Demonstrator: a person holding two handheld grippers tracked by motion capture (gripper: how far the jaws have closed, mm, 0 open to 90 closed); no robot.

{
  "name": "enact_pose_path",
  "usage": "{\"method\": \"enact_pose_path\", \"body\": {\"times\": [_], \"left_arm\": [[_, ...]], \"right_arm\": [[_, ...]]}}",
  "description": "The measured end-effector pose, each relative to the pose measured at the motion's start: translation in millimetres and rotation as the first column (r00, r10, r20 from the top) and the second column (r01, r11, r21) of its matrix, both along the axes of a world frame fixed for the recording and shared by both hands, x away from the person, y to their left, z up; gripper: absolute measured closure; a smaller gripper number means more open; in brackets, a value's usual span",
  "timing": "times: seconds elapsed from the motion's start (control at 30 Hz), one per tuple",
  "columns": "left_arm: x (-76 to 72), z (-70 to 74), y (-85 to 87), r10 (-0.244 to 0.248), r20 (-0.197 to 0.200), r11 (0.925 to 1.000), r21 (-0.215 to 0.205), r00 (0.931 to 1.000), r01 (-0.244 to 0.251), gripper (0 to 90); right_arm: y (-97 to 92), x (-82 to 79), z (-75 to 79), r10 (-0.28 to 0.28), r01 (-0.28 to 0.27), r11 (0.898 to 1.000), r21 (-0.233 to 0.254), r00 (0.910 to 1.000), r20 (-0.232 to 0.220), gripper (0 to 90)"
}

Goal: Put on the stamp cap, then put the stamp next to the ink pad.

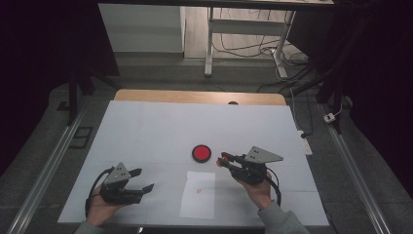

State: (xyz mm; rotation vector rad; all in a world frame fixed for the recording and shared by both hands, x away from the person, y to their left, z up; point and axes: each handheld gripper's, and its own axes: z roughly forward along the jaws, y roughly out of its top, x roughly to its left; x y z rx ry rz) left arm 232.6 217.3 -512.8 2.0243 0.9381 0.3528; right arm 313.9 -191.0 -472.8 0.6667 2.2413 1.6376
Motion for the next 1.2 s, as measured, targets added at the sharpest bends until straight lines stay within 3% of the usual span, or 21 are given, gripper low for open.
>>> {"method": "enact_pose_path", "body": {"times": [0.73,1.2], "left_arm": [[1.7,-1.2,-1.6,-0.008,0.0,0.9999,0.014,1.0,0.008,26.8],[3.0,-2.8,-2.4,-0.004,-0.006,0.9999,0.015,1.0,0.005,26.8]], "right_arm": [[-6.2,7.5,-2.9,-0.043,0.043,0.999,-0.029,0.9991,-0.005,72.0],[-4.1,26.5,-24.3,-0.107,0.1,0.986,-0.131,0.9929,-0.052,71.9]]}}
